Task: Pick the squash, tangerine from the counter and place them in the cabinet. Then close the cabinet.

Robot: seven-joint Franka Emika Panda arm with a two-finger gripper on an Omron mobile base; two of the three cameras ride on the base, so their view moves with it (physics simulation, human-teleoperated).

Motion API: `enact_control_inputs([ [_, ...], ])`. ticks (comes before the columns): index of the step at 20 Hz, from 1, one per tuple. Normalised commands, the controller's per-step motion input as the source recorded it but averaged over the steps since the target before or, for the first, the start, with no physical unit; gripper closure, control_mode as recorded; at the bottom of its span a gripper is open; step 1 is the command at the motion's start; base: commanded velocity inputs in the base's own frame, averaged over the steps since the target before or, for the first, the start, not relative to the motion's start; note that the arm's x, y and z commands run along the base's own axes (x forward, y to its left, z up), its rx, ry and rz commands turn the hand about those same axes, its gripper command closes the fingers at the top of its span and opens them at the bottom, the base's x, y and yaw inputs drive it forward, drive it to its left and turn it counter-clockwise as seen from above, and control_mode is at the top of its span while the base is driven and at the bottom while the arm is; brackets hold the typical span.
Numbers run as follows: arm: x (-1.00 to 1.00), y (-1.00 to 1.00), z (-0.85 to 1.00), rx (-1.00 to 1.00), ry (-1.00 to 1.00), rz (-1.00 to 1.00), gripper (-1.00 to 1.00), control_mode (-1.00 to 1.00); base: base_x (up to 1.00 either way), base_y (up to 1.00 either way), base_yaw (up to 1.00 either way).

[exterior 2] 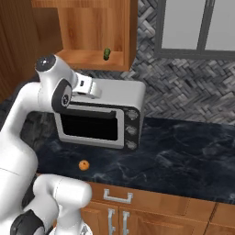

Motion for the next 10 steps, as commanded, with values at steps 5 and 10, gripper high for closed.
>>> enact_control_inputs([
  [5, -0.56, 0.00, -0.79, 0.22, 0.44, -0.11, -1.00, -1.00, 0.00, 0.00, 0.00],
  [10, -0.24, 0.00, -0.85, 0.18, 0.40, -0.04, -1.00, -1.00, 0.00, 0.00, 0.00],
])
